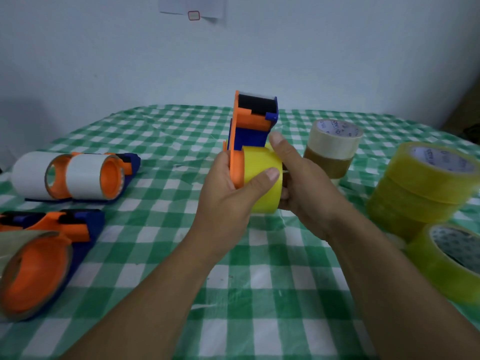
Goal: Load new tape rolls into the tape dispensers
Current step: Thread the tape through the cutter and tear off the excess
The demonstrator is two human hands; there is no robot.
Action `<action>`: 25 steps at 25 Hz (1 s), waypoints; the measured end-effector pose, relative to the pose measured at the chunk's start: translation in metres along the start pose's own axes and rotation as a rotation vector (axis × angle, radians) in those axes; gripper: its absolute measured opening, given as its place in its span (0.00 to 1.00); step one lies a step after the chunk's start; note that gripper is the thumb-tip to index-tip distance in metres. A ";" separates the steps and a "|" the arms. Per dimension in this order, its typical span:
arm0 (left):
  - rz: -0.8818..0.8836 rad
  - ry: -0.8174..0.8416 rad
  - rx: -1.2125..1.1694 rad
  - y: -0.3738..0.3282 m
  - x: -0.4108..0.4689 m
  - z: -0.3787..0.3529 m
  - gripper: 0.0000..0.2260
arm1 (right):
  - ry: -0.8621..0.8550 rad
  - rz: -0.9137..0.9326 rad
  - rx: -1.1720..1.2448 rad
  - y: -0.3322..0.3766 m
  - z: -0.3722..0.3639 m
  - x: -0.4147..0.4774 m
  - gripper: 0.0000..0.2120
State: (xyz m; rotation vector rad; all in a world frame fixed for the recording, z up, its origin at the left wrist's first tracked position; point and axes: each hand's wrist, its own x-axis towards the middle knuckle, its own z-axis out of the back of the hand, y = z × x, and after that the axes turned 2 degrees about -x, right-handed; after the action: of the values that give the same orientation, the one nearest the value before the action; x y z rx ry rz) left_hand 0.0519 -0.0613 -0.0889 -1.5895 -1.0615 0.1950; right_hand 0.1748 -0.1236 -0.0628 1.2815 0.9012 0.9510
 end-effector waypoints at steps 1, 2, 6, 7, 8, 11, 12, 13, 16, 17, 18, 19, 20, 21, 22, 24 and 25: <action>0.002 0.002 -0.004 -0.002 0.000 -0.001 0.18 | 0.044 -0.015 0.043 0.002 0.004 0.000 0.44; 0.004 -0.001 -0.008 -0.004 0.000 -0.001 0.16 | 0.079 -0.039 0.090 0.003 0.009 0.000 0.44; -0.026 -0.028 -0.036 -0.010 -0.001 0.001 0.09 | 0.121 -0.172 0.286 -0.006 0.008 0.005 0.34; -0.033 -0.022 -0.060 -0.010 -0.001 0.000 0.08 | 0.132 -0.182 0.339 -0.010 0.004 0.007 0.31; -0.041 -0.014 -0.076 -0.011 0.000 0.000 0.06 | 0.146 -0.179 0.389 -0.013 0.000 0.009 0.29; -0.070 -0.010 -0.081 -0.011 0.001 0.000 0.05 | 0.186 -0.158 0.503 -0.017 -0.005 0.011 0.29; -0.061 -0.020 -0.087 -0.011 0.001 0.000 0.05 | 0.193 -0.160 0.530 -0.018 -0.005 0.012 0.28; -0.041 -0.032 -0.096 -0.009 0.001 -0.001 0.04 | 0.193 -0.160 0.557 -0.018 -0.006 0.011 0.28; 0.012 -0.054 -0.067 -0.005 0.001 -0.003 0.17 | 0.172 -0.145 0.565 -0.019 -0.007 0.011 0.23; 0.018 -0.049 -0.058 -0.005 0.002 -0.004 0.21 | 0.159 -0.145 0.566 -0.019 -0.007 0.011 0.23; 0.020 -0.044 -0.048 -0.005 0.002 -0.004 0.22 | 0.147 -0.146 0.553 -0.021 -0.006 0.012 0.23; 0.023 -0.036 -0.030 -0.005 0.002 -0.005 0.20 | 0.142 -0.150 0.532 -0.022 -0.005 0.013 0.23; 0.027 -0.023 -0.006 -0.005 0.002 -0.005 0.16 | 0.139 -0.157 0.509 -0.022 -0.005 0.014 0.26; 0.028 -0.013 0.018 -0.004 0.000 -0.005 0.15 | 0.129 -0.159 0.475 -0.022 -0.004 0.014 0.29; 0.025 -0.006 0.039 -0.004 -0.001 -0.005 0.15 | 0.116 -0.155 0.430 -0.021 -0.003 0.014 0.30; 0.001 0.024 0.072 -0.003 -0.002 -0.002 0.15 | 0.102 -0.155 0.310 -0.016 0.001 0.011 0.34; -0.015 0.045 0.087 -0.003 -0.002 -0.002 0.14 | 0.116 -0.155 0.232 -0.013 0.004 0.008 0.37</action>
State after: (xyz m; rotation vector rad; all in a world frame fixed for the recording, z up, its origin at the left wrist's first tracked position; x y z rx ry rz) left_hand 0.0500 -0.0643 -0.0868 -1.5005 -1.0167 0.1915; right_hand 0.1827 -0.1183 -0.0758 1.3392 1.2119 0.8222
